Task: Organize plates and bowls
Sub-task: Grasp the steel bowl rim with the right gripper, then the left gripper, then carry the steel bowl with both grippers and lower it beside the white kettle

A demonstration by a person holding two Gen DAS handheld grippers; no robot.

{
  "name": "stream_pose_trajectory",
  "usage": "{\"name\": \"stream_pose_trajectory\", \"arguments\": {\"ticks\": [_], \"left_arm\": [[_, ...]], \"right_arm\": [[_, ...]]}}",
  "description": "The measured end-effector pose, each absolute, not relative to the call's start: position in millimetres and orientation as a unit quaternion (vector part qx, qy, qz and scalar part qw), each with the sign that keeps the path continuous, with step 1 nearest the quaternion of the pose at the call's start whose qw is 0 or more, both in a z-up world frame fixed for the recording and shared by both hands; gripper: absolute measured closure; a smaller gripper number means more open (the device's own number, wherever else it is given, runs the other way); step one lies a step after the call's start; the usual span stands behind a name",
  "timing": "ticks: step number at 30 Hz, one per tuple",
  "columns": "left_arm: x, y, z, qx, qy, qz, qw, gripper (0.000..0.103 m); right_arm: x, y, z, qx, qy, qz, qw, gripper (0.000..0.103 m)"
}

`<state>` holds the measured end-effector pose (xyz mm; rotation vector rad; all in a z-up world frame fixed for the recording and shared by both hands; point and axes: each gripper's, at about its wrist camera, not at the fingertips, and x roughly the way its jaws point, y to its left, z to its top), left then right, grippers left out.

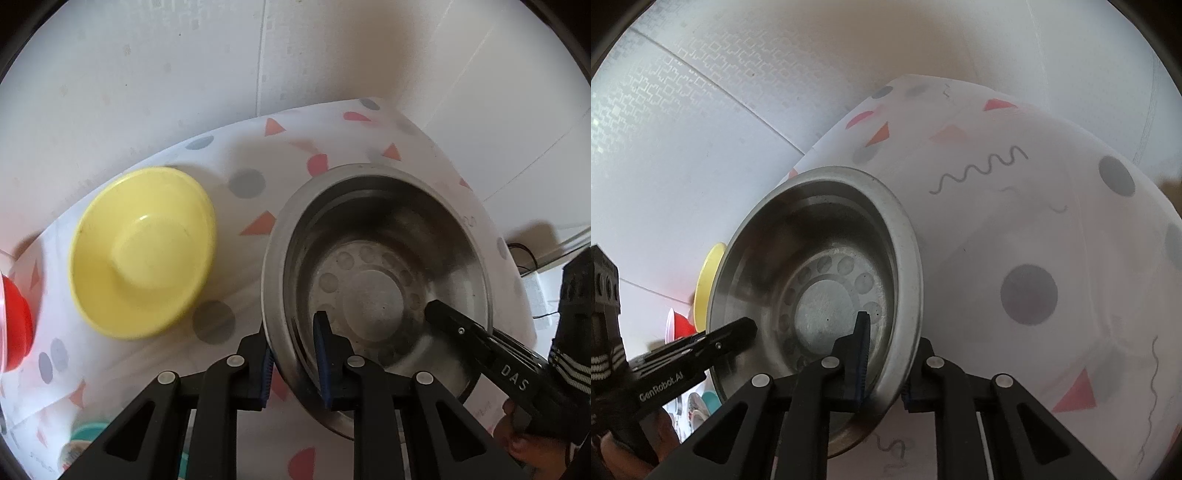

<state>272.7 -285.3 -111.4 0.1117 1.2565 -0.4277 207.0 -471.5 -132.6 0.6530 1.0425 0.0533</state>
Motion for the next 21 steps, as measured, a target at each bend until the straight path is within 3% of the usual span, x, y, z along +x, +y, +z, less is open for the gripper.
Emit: {"name": "stream_pose_trajectory", "arguments": {"ticks": [21], "left_arm": [[236,-266,-91,0.021,0.568,-0.220,0.793,0.083]], "right_arm": [[181,-462,-114,0.305,0.477,0.029,0.824,0.090]]}}
